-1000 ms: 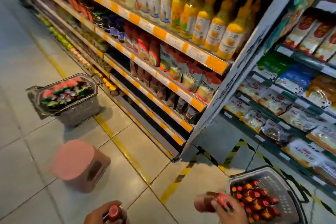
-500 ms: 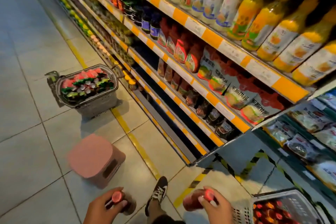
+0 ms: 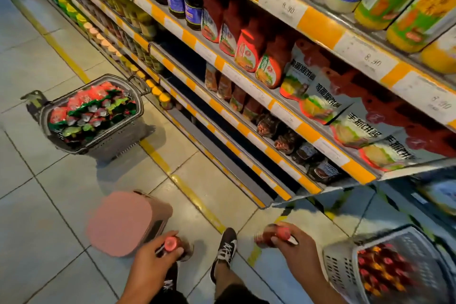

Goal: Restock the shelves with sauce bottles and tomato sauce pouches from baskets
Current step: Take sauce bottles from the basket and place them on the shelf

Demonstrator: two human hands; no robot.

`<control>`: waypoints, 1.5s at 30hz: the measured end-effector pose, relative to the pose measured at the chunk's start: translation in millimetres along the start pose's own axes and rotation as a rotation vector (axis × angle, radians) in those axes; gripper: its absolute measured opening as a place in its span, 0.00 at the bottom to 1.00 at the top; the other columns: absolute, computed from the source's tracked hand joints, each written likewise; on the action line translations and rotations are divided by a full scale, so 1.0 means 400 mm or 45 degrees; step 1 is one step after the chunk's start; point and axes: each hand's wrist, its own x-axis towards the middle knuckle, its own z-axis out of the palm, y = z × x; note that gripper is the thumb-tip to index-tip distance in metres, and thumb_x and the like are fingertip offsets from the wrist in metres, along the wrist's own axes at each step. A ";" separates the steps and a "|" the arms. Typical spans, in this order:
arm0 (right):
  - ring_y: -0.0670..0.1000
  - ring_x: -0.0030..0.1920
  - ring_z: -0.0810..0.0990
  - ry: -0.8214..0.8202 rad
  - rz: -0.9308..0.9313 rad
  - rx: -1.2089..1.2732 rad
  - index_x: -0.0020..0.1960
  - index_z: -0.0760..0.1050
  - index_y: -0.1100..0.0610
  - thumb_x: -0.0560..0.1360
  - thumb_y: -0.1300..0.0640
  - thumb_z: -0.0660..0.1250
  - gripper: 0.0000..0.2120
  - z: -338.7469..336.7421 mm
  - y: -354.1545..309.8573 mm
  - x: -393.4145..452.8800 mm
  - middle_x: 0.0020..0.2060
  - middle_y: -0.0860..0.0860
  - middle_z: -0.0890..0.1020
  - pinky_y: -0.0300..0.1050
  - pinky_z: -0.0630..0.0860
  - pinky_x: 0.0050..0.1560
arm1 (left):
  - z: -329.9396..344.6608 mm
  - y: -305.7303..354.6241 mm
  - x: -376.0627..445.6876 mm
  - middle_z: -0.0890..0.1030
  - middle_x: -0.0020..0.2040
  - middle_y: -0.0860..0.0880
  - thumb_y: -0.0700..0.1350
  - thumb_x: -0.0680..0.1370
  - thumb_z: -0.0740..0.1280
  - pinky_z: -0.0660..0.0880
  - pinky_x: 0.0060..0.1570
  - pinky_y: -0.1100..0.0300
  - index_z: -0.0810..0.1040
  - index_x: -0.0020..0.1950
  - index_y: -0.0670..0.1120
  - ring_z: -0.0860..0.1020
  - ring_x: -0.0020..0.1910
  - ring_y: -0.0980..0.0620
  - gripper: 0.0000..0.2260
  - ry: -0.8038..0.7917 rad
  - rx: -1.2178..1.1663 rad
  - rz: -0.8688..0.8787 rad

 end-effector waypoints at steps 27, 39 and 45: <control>0.40 0.41 0.85 0.565 0.095 0.318 0.50 0.81 0.56 0.77 0.68 0.72 0.09 0.483 0.615 0.671 0.42 0.49 0.86 0.33 0.79 0.41 | 0.597 -0.347 0.933 0.86 0.44 0.63 0.33 0.69 0.80 0.76 0.49 0.72 0.86 0.53 0.54 0.83 0.47 0.66 0.20 -0.310 0.167 0.463; 0.51 0.44 0.82 0.878 0.075 0.278 0.49 0.81 0.51 0.73 0.58 0.78 0.08 0.373 0.799 0.968 0.44 0.50 0.85 0.50 0.82 0.44 | 0.862 -0.396 1.194 0.86 0.53 0.55 0.42 0.74 0.79 0.80 0.56 0.64 0.85 0.63 0.50 0.84 0.53 0.60 0.18 -0.322 -0.084 0.744; 0.47 0.52 0.84 0.909 -0.009 0.219 0.59 0.82 0.54 0.74 0.58 0.78 0.14 0.383 0.847 0.958 0.52 0.51 0.86 0.48 0.82 0.57 | 0.934 -0.369 1.250 0.87 0.51 0.56 0.46 0.73 0.79 0.81 0.59 0.54 0.85 0.62 0.50 0.84 0.52 0.59 0.17 -0.370 0.041 0.834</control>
